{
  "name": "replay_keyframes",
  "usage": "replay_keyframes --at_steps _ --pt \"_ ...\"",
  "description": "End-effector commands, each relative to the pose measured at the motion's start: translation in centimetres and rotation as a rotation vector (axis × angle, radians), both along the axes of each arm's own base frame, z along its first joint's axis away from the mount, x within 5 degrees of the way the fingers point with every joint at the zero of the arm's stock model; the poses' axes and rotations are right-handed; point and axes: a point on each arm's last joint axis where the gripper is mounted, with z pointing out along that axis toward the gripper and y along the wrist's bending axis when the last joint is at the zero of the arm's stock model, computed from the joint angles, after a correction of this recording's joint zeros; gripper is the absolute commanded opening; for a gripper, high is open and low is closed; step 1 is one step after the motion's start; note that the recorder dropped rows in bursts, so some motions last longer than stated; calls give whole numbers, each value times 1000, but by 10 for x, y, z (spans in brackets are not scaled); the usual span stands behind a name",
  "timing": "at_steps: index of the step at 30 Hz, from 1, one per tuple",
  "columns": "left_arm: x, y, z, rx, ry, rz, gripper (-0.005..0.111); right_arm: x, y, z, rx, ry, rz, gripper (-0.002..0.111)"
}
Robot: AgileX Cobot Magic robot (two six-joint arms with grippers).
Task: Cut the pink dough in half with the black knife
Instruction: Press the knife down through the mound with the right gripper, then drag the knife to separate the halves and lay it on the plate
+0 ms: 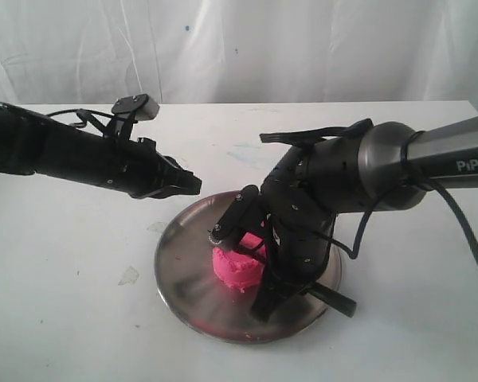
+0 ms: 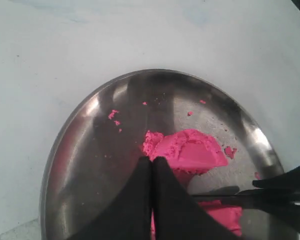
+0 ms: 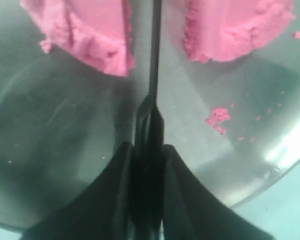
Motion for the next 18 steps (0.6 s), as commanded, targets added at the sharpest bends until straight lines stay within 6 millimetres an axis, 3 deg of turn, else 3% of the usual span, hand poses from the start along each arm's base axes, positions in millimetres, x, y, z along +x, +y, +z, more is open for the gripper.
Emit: replay_keyframes --at_steps 1,10,18 --pt "-13 3 30 -10 -31 6 0 -6 5 2 -1 20 28 0" --pt "-51 23 58 32 -123 130 0 -18 16 12 11 8 70 0" --pt "-96 27 79 -69 -115 107 0 -14 21 17 89 -38 25 0"
